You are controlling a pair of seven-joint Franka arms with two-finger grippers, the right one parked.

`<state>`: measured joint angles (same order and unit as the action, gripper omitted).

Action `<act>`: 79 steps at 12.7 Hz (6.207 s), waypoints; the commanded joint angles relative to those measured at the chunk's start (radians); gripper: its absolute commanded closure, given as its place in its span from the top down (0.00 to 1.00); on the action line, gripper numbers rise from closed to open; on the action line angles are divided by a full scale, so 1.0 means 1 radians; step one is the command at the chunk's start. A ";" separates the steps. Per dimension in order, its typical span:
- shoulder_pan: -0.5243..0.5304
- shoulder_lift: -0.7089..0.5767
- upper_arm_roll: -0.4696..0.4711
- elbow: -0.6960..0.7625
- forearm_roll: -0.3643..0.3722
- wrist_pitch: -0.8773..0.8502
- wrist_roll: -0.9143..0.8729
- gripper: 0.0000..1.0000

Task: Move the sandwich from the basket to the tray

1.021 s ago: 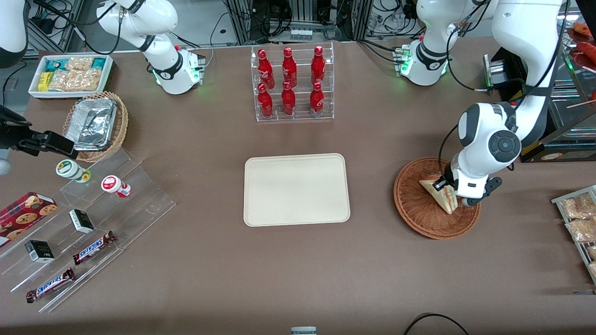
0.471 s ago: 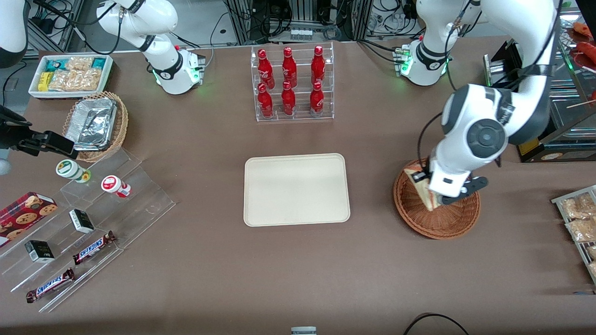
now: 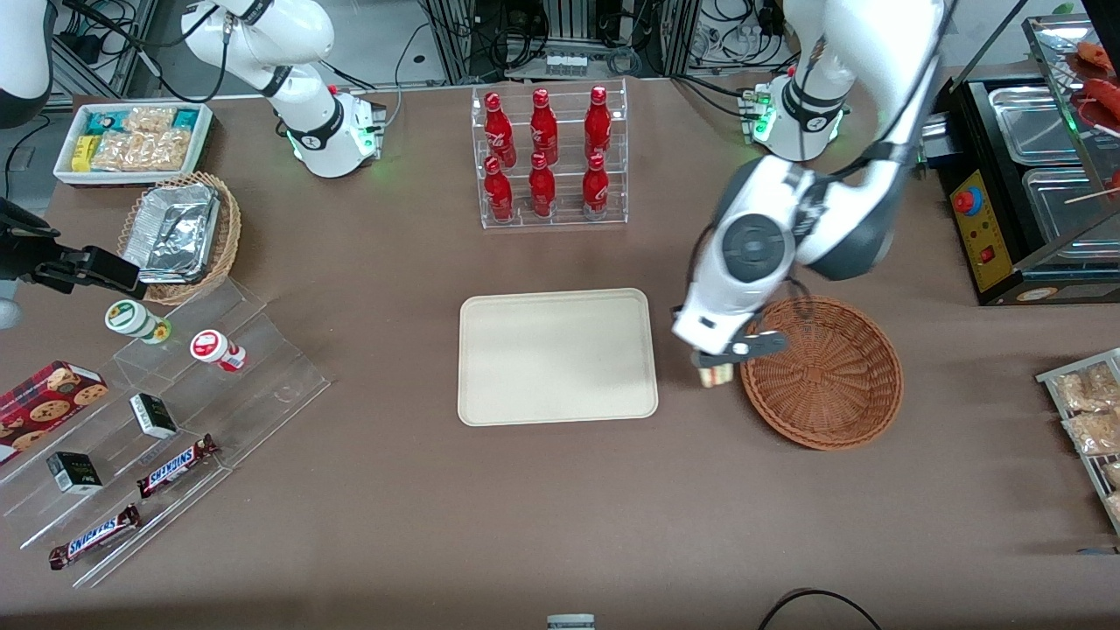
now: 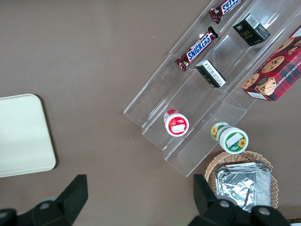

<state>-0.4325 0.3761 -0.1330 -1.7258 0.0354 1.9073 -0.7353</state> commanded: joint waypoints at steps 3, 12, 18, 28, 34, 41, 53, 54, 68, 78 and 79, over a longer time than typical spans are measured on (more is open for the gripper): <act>-0.118 0.199 -0.017 0.242 -0.051 -0.013 -0.005 0.00; -0.256 0.446 -0.017 0.497 -0.045 0.104 -0.209 0.00; -0.278 0.472 -0.016 0.502 -0.039 0.104 -0.232 0.00; -0.281 0.481 -0.014 0.496 -0.032 0.087 -0.286 0.00; -0.285 0.475 -0.013 0.499 -0.032 0.087 -0.285 1.00; -0.282 0.370 -0.013 0.508 -0.032 0.042 -0.256 1.00; -0.030 0.055 -0.008 0.261 -0.006 -0.145 0.290 1.00; 0.009 0.019 -0.008 0.221 -0.008 -0.145 0.328 1.00; 0.461 -0.322 -0.019 0.074 -0.015 -0.385 0.840 1.00; 0.511 -0.421 -0.011 0.075 0.044 -0.433 0.837 1.00; 0.520 -0.427 -0.011 0.075 0.029 -0.435 0.838 1.00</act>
